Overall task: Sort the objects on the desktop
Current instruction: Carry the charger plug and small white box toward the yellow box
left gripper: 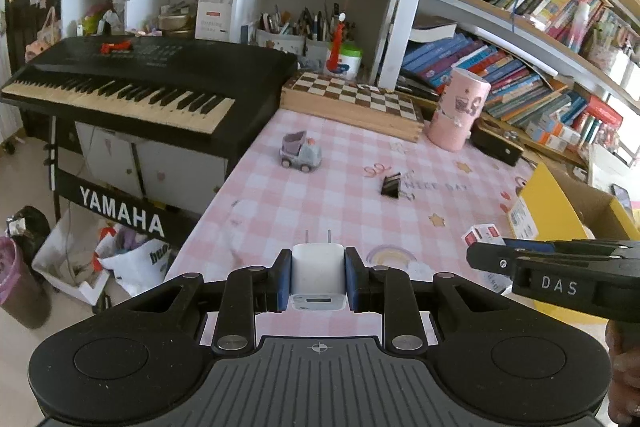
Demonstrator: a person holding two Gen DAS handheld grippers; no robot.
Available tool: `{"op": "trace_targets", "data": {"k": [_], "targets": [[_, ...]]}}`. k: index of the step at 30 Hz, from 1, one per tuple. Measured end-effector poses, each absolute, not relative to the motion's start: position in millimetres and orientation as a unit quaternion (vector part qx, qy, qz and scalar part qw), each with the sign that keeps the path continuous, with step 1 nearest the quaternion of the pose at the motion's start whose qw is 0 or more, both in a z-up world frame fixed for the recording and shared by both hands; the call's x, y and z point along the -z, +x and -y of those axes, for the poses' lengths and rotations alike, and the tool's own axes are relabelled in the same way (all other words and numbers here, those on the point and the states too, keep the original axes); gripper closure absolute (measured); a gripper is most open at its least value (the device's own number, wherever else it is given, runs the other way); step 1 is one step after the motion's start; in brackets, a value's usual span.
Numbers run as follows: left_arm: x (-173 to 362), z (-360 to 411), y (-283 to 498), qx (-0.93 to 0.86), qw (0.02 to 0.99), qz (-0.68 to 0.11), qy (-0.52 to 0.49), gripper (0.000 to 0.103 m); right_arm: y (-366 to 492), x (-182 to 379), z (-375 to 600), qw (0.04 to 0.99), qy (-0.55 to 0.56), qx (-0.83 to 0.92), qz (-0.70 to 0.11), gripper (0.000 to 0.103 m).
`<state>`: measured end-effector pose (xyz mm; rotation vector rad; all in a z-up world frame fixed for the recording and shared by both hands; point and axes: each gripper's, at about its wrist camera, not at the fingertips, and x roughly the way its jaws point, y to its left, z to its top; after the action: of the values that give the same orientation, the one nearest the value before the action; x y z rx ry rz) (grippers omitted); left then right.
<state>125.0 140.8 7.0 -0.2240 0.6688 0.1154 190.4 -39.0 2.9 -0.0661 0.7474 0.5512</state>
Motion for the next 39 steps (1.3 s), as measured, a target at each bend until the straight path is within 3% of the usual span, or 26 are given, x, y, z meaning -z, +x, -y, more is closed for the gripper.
{"op": "trace_targets", "data": {"k": [19, 39], "targets": [[-11.7, -128.6, 21.4, -0.021, 0.943, -0.323, -0.082, 0.078, 61.6, 0.0, 55.1, 0.897, -0.028, -0.254, -0.361, 0.075], [-1.6, -72.8, 21.8, 0.132, 0.930, -0.339, -0.041, 0.078, 14.3, 5.1, 113.8, 0.917, 0.000, -0.122, -0.380, 0.075]]}}
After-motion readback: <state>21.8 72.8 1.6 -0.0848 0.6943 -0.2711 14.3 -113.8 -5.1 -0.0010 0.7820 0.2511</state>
